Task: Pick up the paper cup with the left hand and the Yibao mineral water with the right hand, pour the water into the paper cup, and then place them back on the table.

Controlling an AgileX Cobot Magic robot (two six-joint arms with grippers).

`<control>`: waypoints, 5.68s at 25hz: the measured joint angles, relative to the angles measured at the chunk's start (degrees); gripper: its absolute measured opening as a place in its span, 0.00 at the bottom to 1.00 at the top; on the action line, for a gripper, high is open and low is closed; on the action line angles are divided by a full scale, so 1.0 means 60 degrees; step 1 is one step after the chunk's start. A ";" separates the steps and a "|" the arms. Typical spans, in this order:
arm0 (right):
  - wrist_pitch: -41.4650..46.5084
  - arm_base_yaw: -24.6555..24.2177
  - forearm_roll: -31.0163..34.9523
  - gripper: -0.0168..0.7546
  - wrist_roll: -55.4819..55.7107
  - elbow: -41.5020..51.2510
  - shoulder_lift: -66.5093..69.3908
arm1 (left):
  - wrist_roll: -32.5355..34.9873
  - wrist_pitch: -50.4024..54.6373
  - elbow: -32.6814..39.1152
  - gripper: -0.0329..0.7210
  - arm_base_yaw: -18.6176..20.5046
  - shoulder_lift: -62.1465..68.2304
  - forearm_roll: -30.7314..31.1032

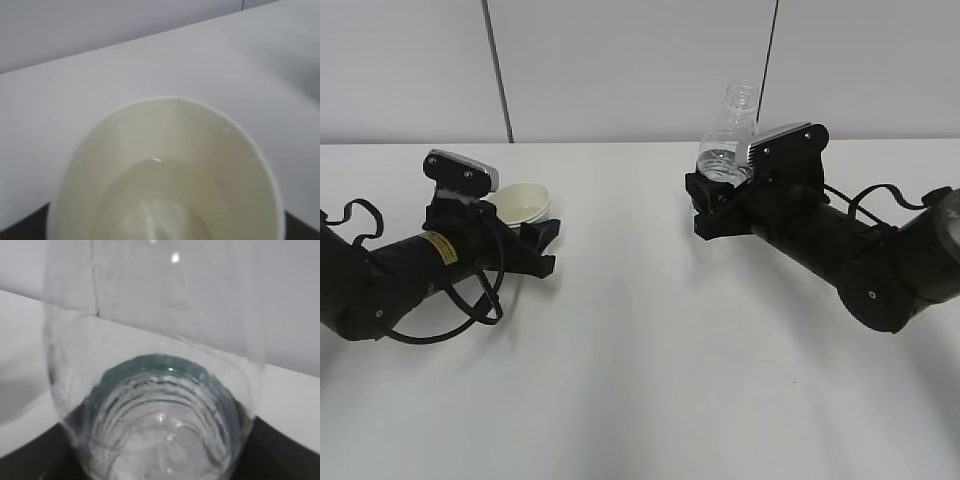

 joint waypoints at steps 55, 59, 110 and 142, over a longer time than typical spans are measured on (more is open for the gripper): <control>-0.1636 0.0004 0.2411 0.81 -0.0593 0.1079 0.1812 | -0.0133 0.2631 0.3090 0.83 0.0007 -0.5683 -0.0996; -0.1579 0.0004 0.2185 0.80 -0.0572 0.1923 0.0950 | -0.1249 0.3204 0.3090 0.83 -0.0001 -0.5887 -0.0301; 2.0127 0.0252 0.2002 0.79 -0.1109 0.3847 -1.7998 | -0.0209 1.8963 0.3217 0.69 -0.3475 -1.9139 -0.2778; 2.0127 -0.1265 0.1965 0.78 -0.1072 0.3847 -1.8059 | -0.0209 1.8963 0.3217 0.68 -0.0870 -1.9139 -0.2770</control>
